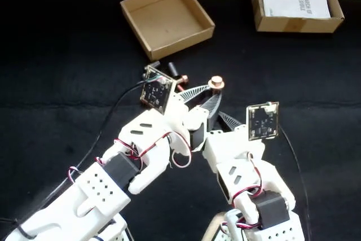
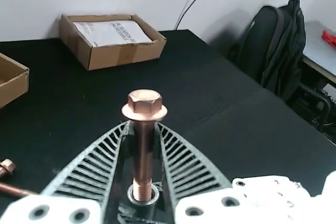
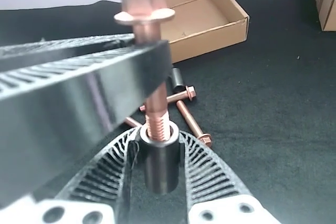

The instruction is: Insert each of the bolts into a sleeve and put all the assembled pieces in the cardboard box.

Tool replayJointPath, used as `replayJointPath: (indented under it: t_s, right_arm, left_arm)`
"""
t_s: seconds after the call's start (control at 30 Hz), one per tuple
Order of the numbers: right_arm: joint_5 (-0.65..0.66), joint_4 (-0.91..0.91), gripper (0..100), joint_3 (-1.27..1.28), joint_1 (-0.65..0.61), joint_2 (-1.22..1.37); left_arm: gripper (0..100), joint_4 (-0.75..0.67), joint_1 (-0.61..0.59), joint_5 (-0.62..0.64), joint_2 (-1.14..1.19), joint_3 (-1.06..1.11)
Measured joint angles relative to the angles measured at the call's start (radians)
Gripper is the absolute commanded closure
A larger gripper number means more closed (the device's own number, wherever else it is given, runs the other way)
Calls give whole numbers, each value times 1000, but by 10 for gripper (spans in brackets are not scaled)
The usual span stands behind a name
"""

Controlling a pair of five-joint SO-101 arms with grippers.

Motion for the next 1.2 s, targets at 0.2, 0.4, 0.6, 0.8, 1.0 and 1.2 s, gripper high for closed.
replayJointPath:
  t_s: [0.2,0.4,0.6,0.8,1.0,1.2]
  right_arm:
    - [0,0,991,0,20,0]
    - [2,2,991,2,18,0]
    - [2,2,991,5,18,0]
    - [2,5,991,6,18,-2]
    - [2,3,991,6,18,0]
    - [2,2,991,5,18,0]
  left_arm:
    - [986,60,37,-61,-2,0]
    - [930,178,86,-158,-11,-34]
    - [720,315,107,-167,-14,-84]
    - [713,405,87,-169,-14,-115]
    - [716,477,11,-169,-11,-149]
    - [716,733,-11,-169,-8,-322]
